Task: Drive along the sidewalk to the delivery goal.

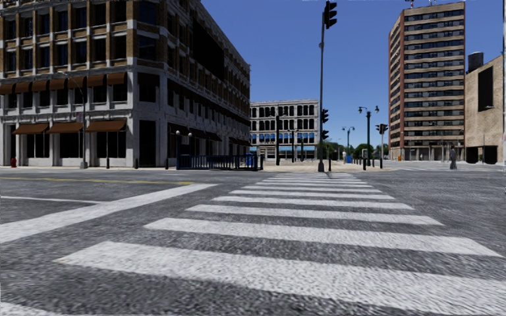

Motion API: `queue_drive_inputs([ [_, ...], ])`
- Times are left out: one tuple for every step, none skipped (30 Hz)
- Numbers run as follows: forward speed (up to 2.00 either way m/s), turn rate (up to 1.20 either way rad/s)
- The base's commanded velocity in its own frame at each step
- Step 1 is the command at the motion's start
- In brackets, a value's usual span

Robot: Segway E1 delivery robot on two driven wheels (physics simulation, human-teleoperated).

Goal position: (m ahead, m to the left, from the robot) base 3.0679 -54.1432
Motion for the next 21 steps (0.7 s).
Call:
queue_drive_inputs([
  [2.00,-0.44],
  [2.00,-0.44],
  [2.00,-0.44],
  [2.00,-0.44],
  [2.00,-0.44],
  [2.00,-0.44],
  [2.00,-0.44],
  [2.00,-0.44],
  [2.00,-0.44],
  [2.00,-0.44],
  [2.00,-0.44],
  [2.00,-0.44],
  [2.00,-0.42],
  [2.00,-0.34],
  [2.00,-0.34],
  [2.00,-0.29],
  [2.00,-0.26],
  [2.00,-0.26],
  [2.00,-0.25],
  [2.00,-0.24],
  [2.00,-0.11],
])
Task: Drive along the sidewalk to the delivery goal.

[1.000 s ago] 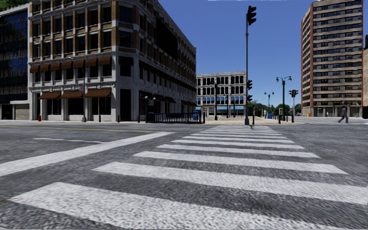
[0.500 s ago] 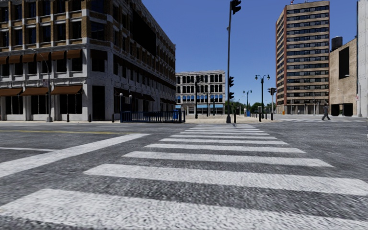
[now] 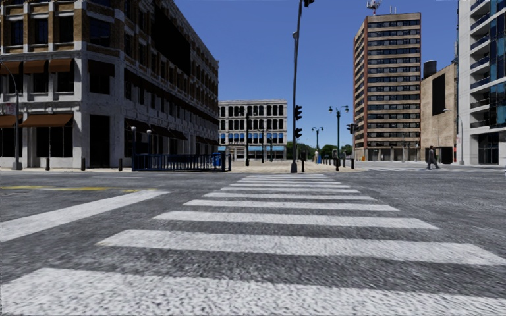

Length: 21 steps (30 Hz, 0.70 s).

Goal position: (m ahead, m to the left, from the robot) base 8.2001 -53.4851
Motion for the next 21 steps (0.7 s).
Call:
queue_drive_inputs([
  [2.00,-0.11],
  [2.00,-0.07],
  [2.00,-0.05],
  [2.00,-0.05],
  [2.00,-0.05],
  [2.00,-0.06],
  [2.00,-0.17],
  [2.00,-0.17],
  [2.00,-0.26],
  [2.00,-0.29],
  [2.00,-0.31],
  [2.00,-0.31],
  [2.00,-0.31],
  [2.00,-0.32],
  [2.00,-0.32],
  [2.00,-0.32],
  [2.00,-0.32],
  [2.00,-0.32],
  [2.00,-0.32],
  [2.00,-0.29],
  [2.00,-0.29],
])
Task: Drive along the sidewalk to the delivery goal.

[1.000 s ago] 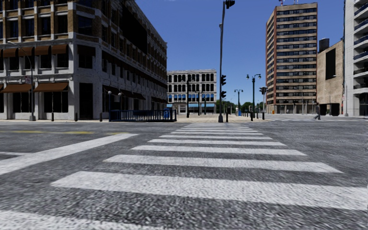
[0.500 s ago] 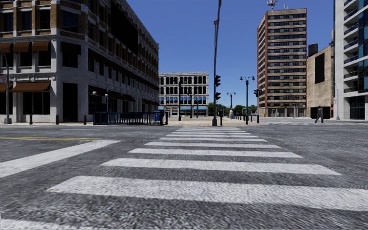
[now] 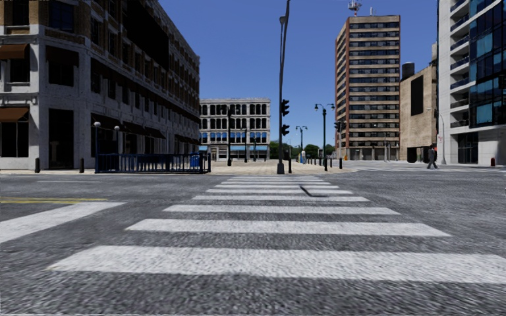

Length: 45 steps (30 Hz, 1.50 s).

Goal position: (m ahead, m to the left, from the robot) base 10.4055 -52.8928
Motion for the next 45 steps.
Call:
queue_drive_inputs([
  [2.00,-0.24],
  [2.00,-0.14],
  [2.00,-0.04],
  [2.00,-0.04],
  [2.00,0.00],
  [2.00,0.00],
  [2.00,0.00],
  [2.00,0.00],
  [2.00,0.00],
  [2.00,0.00],
  [2.00,0.00],
  [2.00,0.00],
  [2.00,0.00],
  [2.00,0.00],
  [2.00,0.00],
  [2.00,0.00],
  [2.00,0.00],
  [2.00,0.00],
  [2.00,0.00],
  [2.00,0.00],
  [2.00,0.00],
  [2.00,0.00],
  [2.00,0.00],
  [2.00,0.00],
  [2.00,0.00],
  [2.00,0.00],
  [2.00,0.00],
  [2.00,0.00],
  [2.00,0.00],
  [2.00,0.00],
  [2.00,0.00],
  [2.00,0.00],
  [2.00,0.00],
  [2.00,0.00],
  [2.00,0.00],
  [2.00,0.00],
  [2.00,0.00],
  [2.00,0.00],
  [2.00,0.00],
  [2.00,0.00],
  [2.00,0.00],
  [2.00,0.00],
  [2.00,0.00],
  [2.00,0.00],
  [2.00,0.00],
])
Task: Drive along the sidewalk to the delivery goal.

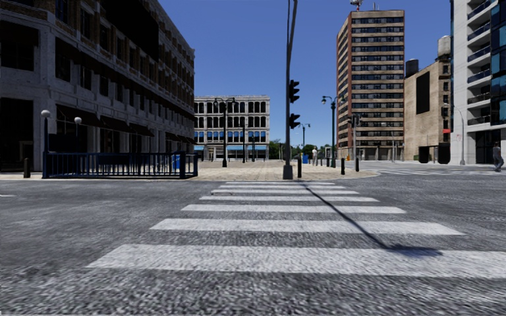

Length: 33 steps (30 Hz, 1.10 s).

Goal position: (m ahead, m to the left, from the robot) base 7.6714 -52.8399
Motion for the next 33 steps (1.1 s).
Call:
queue_drive_inputs([
  [2.00,0.00],
  [2.00,0.00],
  [2.00,0.00],
  [2.00,0.00],
  [2.00,0.00],
  [2.00,0.00],
  [2.00,0.00],
  [2.00,0.00],
  [2.00,0.00],
  [2.00,0.00],
  [2.00,0.00],
  [2.00,0.00],
  [2.00,0.00],
  [2.00,0.00],
  [2.00,0.00],
  [2.00,0.00],
  [2.00,0.00],
  [2.00,0.00],
  [2.00,0.00],
  [2.00,0.00],
  [2.00,0.00],
  [2.00,0.00],
  [2.00,0.00],
  [2.00,0.00],
  [2.00,0.00],
  [2.00,0.00],
  [2.00,0.00],
  [2.00,0.00],
  [2.00,0.25],
  [2.00,0.09],
  [2.00,0.09],
  [2.00,0.00],
  [2.00,0.00],
])
